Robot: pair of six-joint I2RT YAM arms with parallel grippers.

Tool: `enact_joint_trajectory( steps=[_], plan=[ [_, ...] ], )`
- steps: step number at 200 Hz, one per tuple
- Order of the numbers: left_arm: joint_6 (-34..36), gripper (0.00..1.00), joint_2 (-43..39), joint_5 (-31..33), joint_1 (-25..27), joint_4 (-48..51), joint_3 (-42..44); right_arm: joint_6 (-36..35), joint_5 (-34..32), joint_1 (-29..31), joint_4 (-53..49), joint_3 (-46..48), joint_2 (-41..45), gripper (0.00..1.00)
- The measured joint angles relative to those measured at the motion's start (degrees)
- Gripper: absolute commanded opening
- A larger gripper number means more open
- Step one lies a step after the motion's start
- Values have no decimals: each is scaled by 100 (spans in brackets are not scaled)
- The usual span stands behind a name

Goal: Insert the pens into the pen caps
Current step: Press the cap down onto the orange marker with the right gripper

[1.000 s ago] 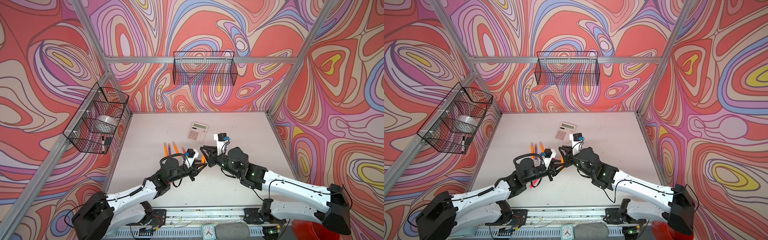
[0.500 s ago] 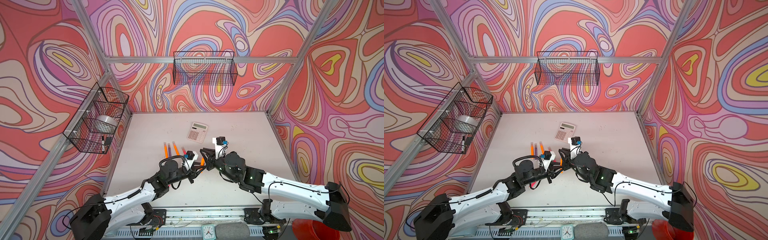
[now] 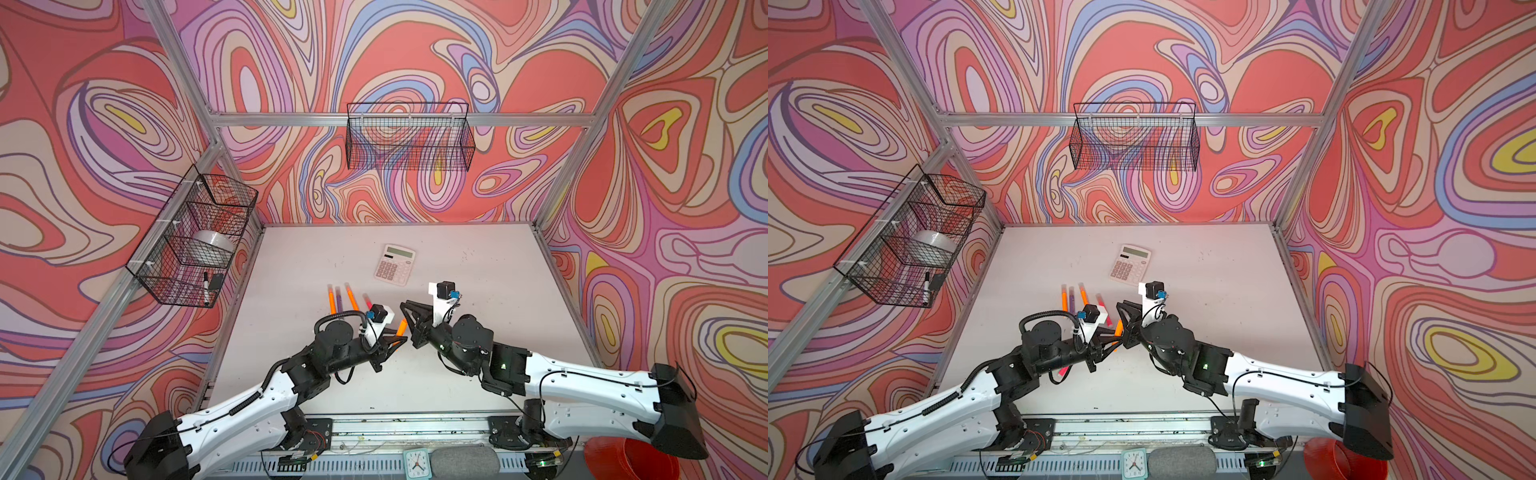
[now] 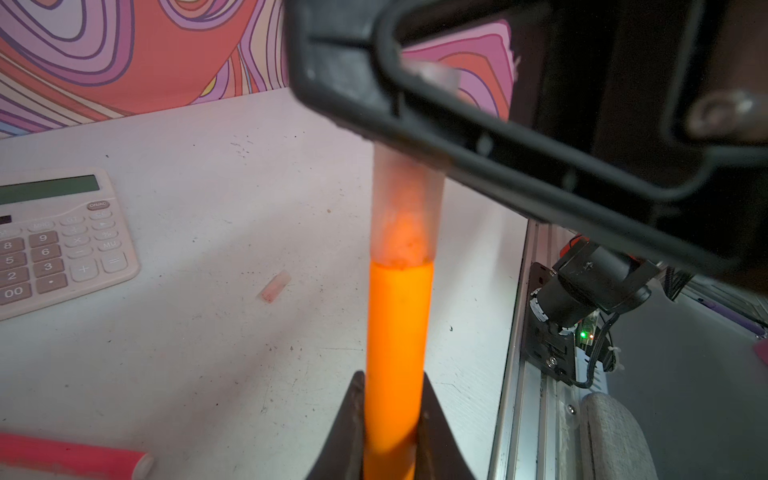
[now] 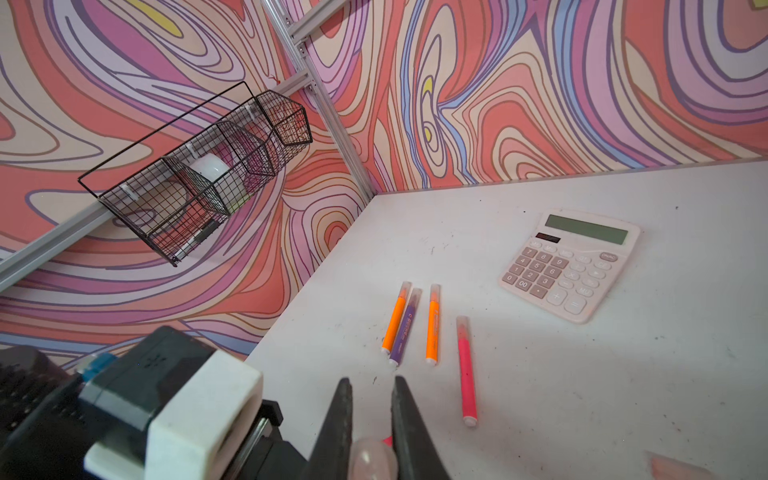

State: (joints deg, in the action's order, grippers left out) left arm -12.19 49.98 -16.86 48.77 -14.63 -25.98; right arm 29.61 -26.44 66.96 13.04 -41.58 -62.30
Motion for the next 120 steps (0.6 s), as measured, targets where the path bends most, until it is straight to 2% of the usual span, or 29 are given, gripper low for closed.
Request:
enact_joint_trajectory(
  steps=[56, 120],
  plan=[
    [299, 0, 238, -74, 76, 507, -470, 173, -210, 31, 94, 369, 479, 0],
    [361, 0, 527, -44, 79, 638, -643, 280, -597, 186, 363, 426, 264, 0]
  ],
)
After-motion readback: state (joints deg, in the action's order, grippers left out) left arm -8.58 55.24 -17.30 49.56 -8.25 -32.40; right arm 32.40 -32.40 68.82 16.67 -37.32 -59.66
